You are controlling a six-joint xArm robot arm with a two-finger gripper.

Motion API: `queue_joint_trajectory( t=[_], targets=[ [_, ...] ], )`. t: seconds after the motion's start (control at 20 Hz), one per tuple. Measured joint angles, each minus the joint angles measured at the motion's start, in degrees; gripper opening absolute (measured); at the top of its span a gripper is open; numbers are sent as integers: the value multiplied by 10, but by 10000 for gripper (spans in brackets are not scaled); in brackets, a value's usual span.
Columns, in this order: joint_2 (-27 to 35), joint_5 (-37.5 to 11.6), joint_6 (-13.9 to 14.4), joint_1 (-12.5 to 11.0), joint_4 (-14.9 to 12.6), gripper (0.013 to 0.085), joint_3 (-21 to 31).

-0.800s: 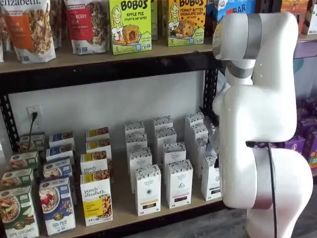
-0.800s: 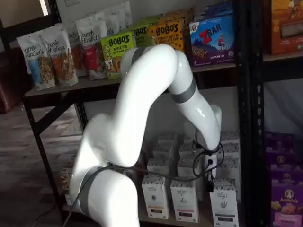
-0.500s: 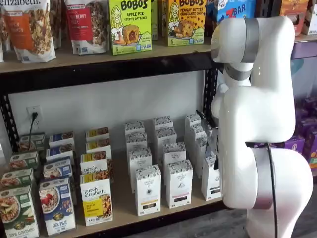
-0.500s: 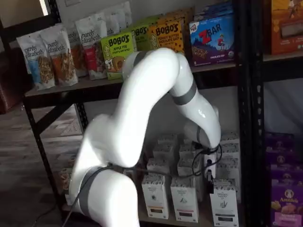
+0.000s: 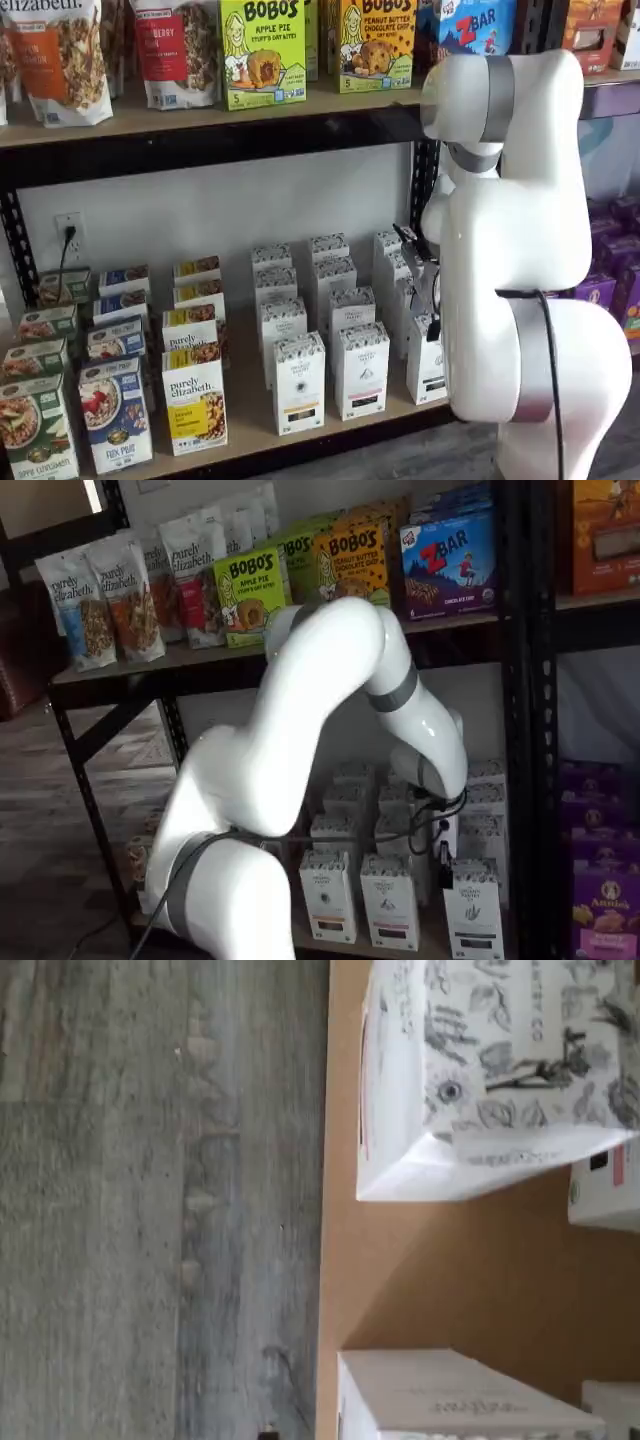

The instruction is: Pick up the white box with a green strip in the middle, on the bottom shelf, the sixth box from the left

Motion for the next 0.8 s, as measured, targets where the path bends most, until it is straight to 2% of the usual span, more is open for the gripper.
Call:
queue_joint_trajectory(
  t=[0.35,0.65,0.8],
  targets=[
    [47,-8,43,0,-49,850,-49],
    [73,-13,65,-2,-76,850,-78],
    [82,1,99,-3,-116,850,-93]
  ],
)
